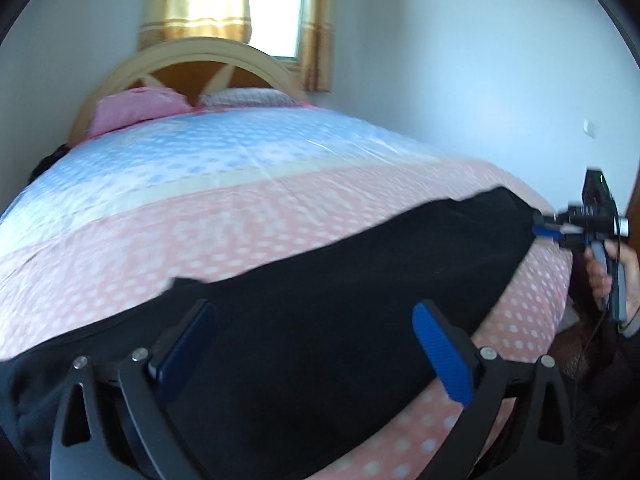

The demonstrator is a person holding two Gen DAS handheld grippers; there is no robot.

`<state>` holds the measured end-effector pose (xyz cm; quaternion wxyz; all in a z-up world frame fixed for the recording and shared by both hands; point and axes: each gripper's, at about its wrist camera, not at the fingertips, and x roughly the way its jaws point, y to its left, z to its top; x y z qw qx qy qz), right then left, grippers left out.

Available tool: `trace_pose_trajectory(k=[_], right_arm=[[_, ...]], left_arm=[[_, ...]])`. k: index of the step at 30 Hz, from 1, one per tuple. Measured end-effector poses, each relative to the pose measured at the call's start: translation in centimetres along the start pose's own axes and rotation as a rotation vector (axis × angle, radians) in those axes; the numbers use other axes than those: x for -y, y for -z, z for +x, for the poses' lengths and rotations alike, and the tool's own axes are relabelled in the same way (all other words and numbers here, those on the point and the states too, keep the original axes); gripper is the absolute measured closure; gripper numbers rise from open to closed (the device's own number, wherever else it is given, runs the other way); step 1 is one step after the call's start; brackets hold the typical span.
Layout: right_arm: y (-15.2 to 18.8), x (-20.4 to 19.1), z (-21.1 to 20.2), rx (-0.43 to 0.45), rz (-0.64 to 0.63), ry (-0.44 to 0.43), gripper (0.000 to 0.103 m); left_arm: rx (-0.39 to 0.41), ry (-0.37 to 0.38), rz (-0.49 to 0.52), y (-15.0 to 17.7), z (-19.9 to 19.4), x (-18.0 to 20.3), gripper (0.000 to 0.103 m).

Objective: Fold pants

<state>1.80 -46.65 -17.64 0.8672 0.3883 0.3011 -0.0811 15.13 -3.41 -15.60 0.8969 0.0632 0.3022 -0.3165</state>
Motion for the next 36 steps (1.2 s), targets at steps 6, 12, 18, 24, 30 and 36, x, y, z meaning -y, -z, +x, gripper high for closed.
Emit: trace_pose_trajectory(k=[6, 12, 18, 24, 30, 36], right_arm=[[-2.2, 2.5, 0.5, 0.029, 0.053, 0.049, 0.066], [-2.8, 2.5, 1.3, 0.021, 0.038, 0.071, 0.076], [-2.7, 1.9, 0.3, 0.065, 0.032, 0.055, 0.101], [-2.9, 1.9, -1.3, 0.101, 0.01, 0.094, 0.101], [-2.6, 2.9, -1.9, 0.083, 0.03, 0.11, 0.101], [-2.2, 2.5, -3.3, 0.113, 0.013, 0.113, 0.101]], left_arm=[[-0.078, 0.015, 0.017, 0.2, 3.8, 2.8, 0.002], [-0.233, -0.026, 0.045, 0.0, 6.4, 3.3, 0.0], [-0.212, -0.026, 0.049, 0.5, 6.1, 3.6, 0.0], [-0.192, 0.017, -0.008, 0.5, 5.7, 2.5, 0.0], [-0.19, 0.016, -0.005, 0.5, 5.8, 2.6, 0.0], [-0.185, 0.021, -0.011, 0.7, 5.7, 2.6, 0.0]])
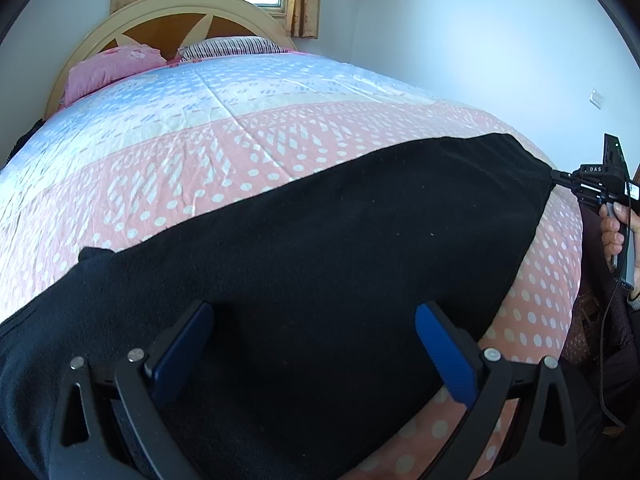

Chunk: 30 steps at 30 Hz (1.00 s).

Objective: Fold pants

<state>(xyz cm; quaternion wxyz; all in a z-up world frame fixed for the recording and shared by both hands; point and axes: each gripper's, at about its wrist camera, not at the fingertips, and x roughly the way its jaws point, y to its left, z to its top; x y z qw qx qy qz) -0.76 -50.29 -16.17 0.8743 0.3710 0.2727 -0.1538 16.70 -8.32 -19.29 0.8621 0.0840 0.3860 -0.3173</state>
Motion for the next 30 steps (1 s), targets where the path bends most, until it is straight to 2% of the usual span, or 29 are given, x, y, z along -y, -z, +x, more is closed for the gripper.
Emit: trace_pose_trajectory(k=[6, 11, 14, 17, 18, 19, 21, 23, 24, 25, 27, 29, 30], right_arm=[[0.6, 1.7, 1.1, -0.056, 0.04, 0.038, 0.101], [0.7, 1.9, 1.0, -0.047, 0.01, 0.062, 0.101], [0.8, 2.3, 2.0, -0.097, 0.024, 0.044, 0.101], [0.8, 2.6, 1.4, -0.084, 0.048, 0.049, 0.1], [0.7, 3.0, 1.0, -0.072, 0.071, 0.078, 0.1], [0.5, 3.3, 0.5, -0.047, 0.08, 0.107, 0.1], [-0.1, 3.8, -0.6, 0.004, 0.096, 0.105, 0.1], [-0.8, 4.2, -0.8, 0.017, 0.102, 0.115, 0.099], [-1.1, 4.4, -0.8, 0.023, 0.105, 0.121, 0.091], [-1.4, 4.7, -0.8, 0.029, 0.113, 0.125, 0.07], [-1.8, 5.6, -0.5, 0.032, 0.157, 0.11, 0.052], [-2.3, 6.2, -0.6, 0.041, 0.183, 0.071, 0.052], [-2.5, 6.1, -0.7, 0.042, 0.161, 0.08, 0.052]], left_arm=[[0.004, 0.006, -0.005, 0.1, -0.1, -0.1, 0.0], [0.015, 0.006, -0.011, 0.2, -0.3, -0.1, 0.0], [0.023, 0.016, -0.026, 0.2, -0.4, -0.3, 0.0], [0.027, 0.021, -0.031, 0.2, -0.4, -0.4, 0.0], [0.029, 0.021, -0.031, 0.2, -0.5, -0.4, 0.0], [0.032, 0.02, -0.033, 0.2, -0.5, -0.5, 0.0], [0.036, 0.017, -0.04, 0.3, -0.6, -0.5, 0.0], [0.04, 0.018, -0.047, 0.3, -0.7, -0.6, 0.0], [0.042, 0.02, -0.05, 0.3, -0.7, -0.7, 0.0], [0.042, 0.021, -0.052, 0.3, -0.8, -0.7, 0.0], [0.041, 0.021, -0.052, 0.2, -0.7, -0.7, 0.0], [0.04, 0.017, -0.05, 0.1, -0.7, -0.7, 0.0], [0.041, 0.014, -0.048, 0.2, -0.7, -0.6, 0.0]])
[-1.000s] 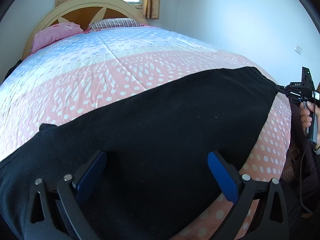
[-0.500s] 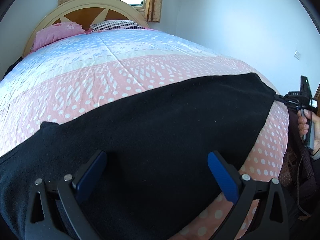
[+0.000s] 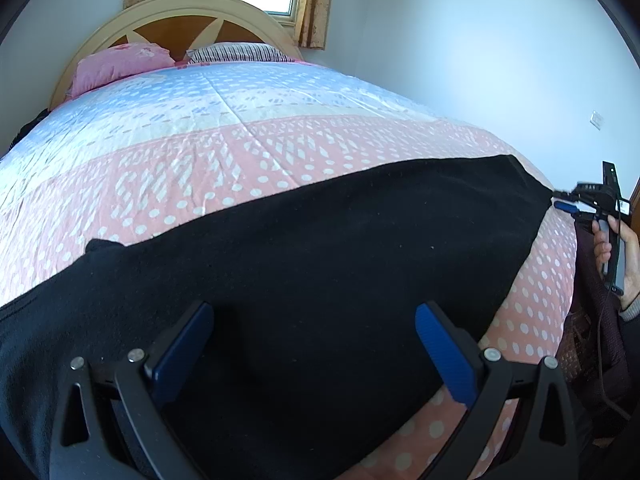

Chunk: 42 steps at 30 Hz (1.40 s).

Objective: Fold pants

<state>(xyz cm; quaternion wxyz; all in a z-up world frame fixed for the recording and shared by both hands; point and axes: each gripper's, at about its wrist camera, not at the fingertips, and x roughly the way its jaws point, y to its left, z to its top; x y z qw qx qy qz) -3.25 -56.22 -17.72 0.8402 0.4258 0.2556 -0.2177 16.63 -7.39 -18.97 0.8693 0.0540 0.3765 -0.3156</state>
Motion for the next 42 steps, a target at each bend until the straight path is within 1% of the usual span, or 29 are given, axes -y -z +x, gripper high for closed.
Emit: trace_pose_trajectory(k=[2, 3, 4, 5, 6, 9, 14, 16, 18, 19, 20, 21, 22, 23, 25, 27, 28, 29, 31, 32, 33, 34, 35, 36, 37, 38, 40, 41, 42], right_arm=[[-0.2, -0.8, -0.2, 0.017, -0.047, 0.011, 0.055], [-0.3, -1.0, -0.2, 0.02, -0.058, 0.013, 0.07], [-0.4, -1.4, 0.0, 0.017, -0.076, 0.019, 0.091], [-0.4, -1.6, 0.0, 0.017, -0.089, 0.026, 0.097], [-0.4, -1.7, -0.1, 0.019, -0.095, 0.038, 0.098], [-0.1, -2.2, -0.7, 0.01, -0.101, 0.021, 0.099], [0.6, -2.5, -1.9, 0.017, -0.121, 0.039, 0.1], [0.8, -1.8, -1.3, -0.001, -0.12, 0.055, 0.099], [0.9, -0.7, 0.2, -0.042, -0.098, 0.058, 0.099], [0.9, -0.3, 0.6, -0.046, -0.084, 0.062, 0.096], [0.6, 0.0, 0.2, -0.024, -0.064, 0.075, 0.095], [0.5, -0.1, -0.3, 0.006, -0.072, 0.095, 0.086], [0.4, -0.3, -0.8, 0.034, -0.093, 0.126, 0.069], [0.4, -0.6, -1.4, 0.057, -0.107, 0.152, 0.067], [0.6, -1.8, -2.6, 0.091, -0.128, 0.12, 0.065], [1.7, -5.3, -3.2, 0.105, -0.241, 0.075, 0.065], [2.5, -7.1, -3.2, 0.099, -0.301, 0.042, 0.065], [4.1, -9.9, -2.8, 0.072, -0.389, -0.02, 0.065], [7.2, -13.7, -1.4, -0.017, -0.512, -0.112, 0.059], [9.7, -16.1, 0.0, -0.113, -0.589, -0.179, 0.059], [11.5, -17.4, 1.2, -0.184, -0.633, -0.222, 0.059], [13.9, -18.8, 2.8, -0.287, -0.69, -0.244, 0.059], [15.5, -19.5, 3.9, -0.351, -0.729, -0.224, 0.059], [17.5, -20.4, 4.8, -0.389, -0.797, -0.173, 0.057], [18.5, -21.1, 4.5, -0.344, -0.861, -0.137, 0.057], [19.2, -22.2, 4.0, -0.34, -0.91, -0.136, 0.057], [19.1, -23.6, 3.7, -0.389, -0.894, -0.212, 0.057], [19.0, -24.9, 3.6, -0.396, -0.884, -0.26, 0.057], [19.2, -26.6, 3.6, -0.402, -0.892, -0.302, 0.057]], left_arm=[[0.0, -0.006, 0.001, 0.0, 0.0, 0.0, 0.0], [-0.001, -0.008, 0.002, 0.0, 0.0, 0.0, 0.0], [-0.002, -0.009, 0.003, 0.0, 0.1, 0.1, 0.0], [-0.002, -0.011, 0.004, 0.0, 0.1, 0.1, 0.0], [-0.002, -0.012, 0.005, 0.1, 0.1, 0.2, 0.0], [0.0, -0.011, 0.003, 0.0, 0.1, 0.1, 0.0], [0.007, -0.004, -0.008, 0.1, 0.0, -0.2, 0.0], [0.011, 0.0, -0.016, 0.2, -0.2, -0.4, 0.0], [0.015, 0.004, -0.025, 0.3, -0.3, -0.6, 0.0], [0.016, 0.005, -0.027, 0.2, -0.3, -0.7, 0.0], [0.017, 0.005, -0.028, 0.3, -0.3, -0.7, 0.0], [0.016, 0.005, -0.028, 0.2, -0.3, -0.8, 0.0], [0.016, 0.006, -0.028, 0.2, -0.3, -0.8, 0.0], [0.016, 0.009, -0.031, 0.2, -0.3, -0.9, 0.0], [0.026, 0.007, -0.053, 0.2, -0.7, -1.4, 0.0], [0.054, -0.02, -0.097, 0.4, -1.4, -2.0, 0.0], [0.056, -0.019, -0.117, 0.7, -1.8, -2.4, 0.0], [0.053, -0.016, -0.137, 1.0, -2.1, -2.8, 0.0], [0.041, -0.011, -0.174, 1.7, -2.6, -3.8, 0.0], [0.044, -0.001, -0.176, 2.0, -2.9, -4.0, 0.0], [0.038, 0.001, -0.164, 2.3, -3.0, -3.9, 0.0], [0.028, -0.011, -0.14, 2.4, -3.0, -3.7, 0.0], [0.022, -0.028, -0.112, 2.3, -2.9, -3.3, 0.0], [0.018, -0.055, -0.076, 2.5, -2.8, -2.7, 0.0], [0.016, -0.074, -0.055, 2.6, -2.8, -2.3, 0.0], [0.014, -0.089, -0.039, 2.6, -2.8, -2.1, 0.0], [0.014, -0.11, -0.038, 2.7, -3.3, -2.1, 0.0], [0.017, -0.122, -0.044, 2.8, -3.8, -2.3, 0.0], [0.041, -0.144, -0.049, 2.9, -4.7, -2.9, 0.0]])
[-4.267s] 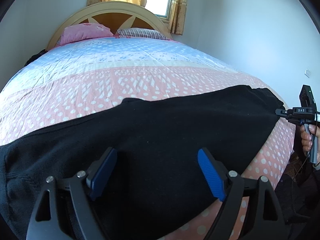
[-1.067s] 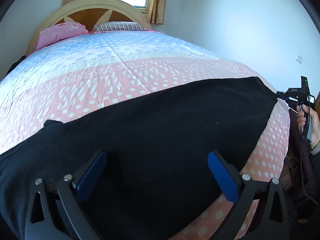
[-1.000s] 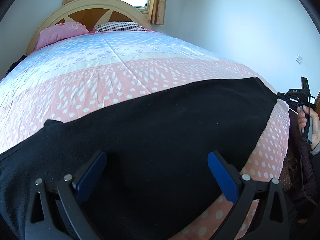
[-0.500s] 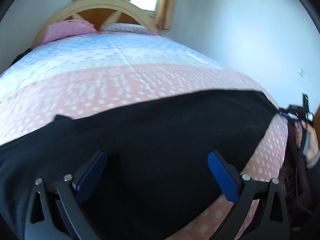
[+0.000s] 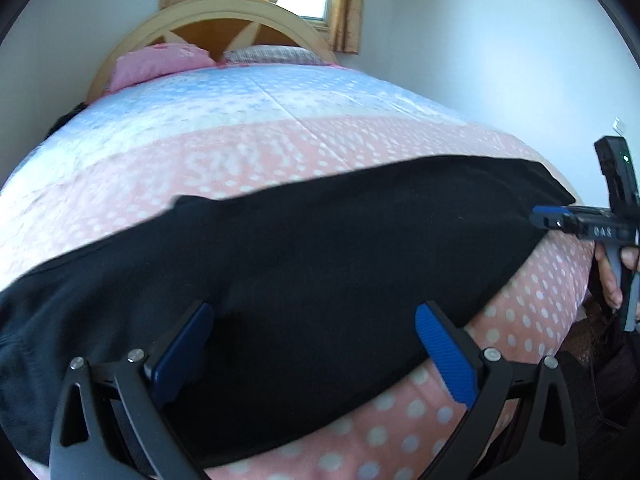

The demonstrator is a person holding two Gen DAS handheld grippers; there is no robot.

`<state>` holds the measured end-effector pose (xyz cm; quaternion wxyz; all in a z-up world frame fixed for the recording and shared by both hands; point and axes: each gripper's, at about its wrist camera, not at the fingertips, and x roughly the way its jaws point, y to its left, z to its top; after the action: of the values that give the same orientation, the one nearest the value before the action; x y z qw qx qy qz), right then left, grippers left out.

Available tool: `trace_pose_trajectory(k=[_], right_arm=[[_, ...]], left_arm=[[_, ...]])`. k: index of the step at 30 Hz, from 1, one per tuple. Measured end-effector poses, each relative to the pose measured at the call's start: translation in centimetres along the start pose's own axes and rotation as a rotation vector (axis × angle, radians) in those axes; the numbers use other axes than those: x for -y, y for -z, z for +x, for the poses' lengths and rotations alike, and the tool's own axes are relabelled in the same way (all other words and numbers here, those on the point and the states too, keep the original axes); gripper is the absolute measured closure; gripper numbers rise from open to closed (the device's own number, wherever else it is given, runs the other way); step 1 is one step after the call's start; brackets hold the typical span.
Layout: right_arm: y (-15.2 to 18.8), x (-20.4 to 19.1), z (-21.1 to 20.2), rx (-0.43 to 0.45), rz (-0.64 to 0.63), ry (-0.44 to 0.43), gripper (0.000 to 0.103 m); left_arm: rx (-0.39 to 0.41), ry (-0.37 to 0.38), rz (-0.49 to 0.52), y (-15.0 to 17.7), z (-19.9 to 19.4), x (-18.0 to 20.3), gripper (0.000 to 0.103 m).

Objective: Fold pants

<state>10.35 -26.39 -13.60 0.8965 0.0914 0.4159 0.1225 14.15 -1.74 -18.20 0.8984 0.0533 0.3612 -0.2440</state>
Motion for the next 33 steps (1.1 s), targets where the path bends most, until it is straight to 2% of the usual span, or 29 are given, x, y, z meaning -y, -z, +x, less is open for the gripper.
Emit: trace_pose_trajectory(k=[4, 7, 10, 12, 16, 17, 18, 19, 21, 29, 33], right_arm=[[-5.3, -4.9, 3.9, -0.015, -0.048, -0.153, 0.057], [-9.0, -8.2, 8.9, -0.089, -0.027, -0.27, 0.059], [-11.4, -11.7, 15.2, -0.195, 0.049, -0.366, 0.059], [-12.2, -13.3, 18.5, -0.251, 0.081, -0.395, 0.059], [-11.6, -14.7, 23.9, -0.378, 0.145, -0.4, 0.061], [-11.3, -15.0, 25.0, -0.408, 0.155, -0.411, 0.066], [-11.1, -15.3, 25.4, -0.417, 0.148, -0.41, 0.079], [-10.9, -15.5, 25.4, -0.413, 0.139, -0.397, 0.087], [-11.1, -15.5, 25.5, -0.397, 0.158, -0.399, 0.097], [-12.7, -16.7, 21.6, -0.25, 0.124, -0.386, 0.099], [-12.4, -15.4, 23.6, -0.278, 0.146, -0.3, 0.099]], left_arm=[[0.089, -0.157, -0.042, -0.3, -2.6, -3.7, 0.0], [0.091, -0.281, -0.093, -0.2, -3.7, -7.0, 0.0], [0.06, -0.307, -0.178, 0.8, -3.9, -10.1, 0.0], [0.021, -0.311, -0.213, 1.5, -3.4, -11.4, 0.0], [-0.017, -0.307, -0.246, 2.9, -2.9, -12.0, 0.0], [-0.012, -0.304, -0.246, 2.9, -2.9, -12.1, 0.0], [-0.016, -0.302, -0.244, 2.9, -2.8, -12.1, 0.0], [-0.02, -0.302, -0.244, 2.9, -2.7, -12.1, 0.0], [-0.022, -0.307, -0.232, 3.0, -2.4, -12.0, 0.0], [-0.013, -0.304, -0.231, 2.7, -1.7, -11.9, 0.0], [-0.007, -0.305, -0.232, 2.8, -1.9, -11.9, 0.0]])
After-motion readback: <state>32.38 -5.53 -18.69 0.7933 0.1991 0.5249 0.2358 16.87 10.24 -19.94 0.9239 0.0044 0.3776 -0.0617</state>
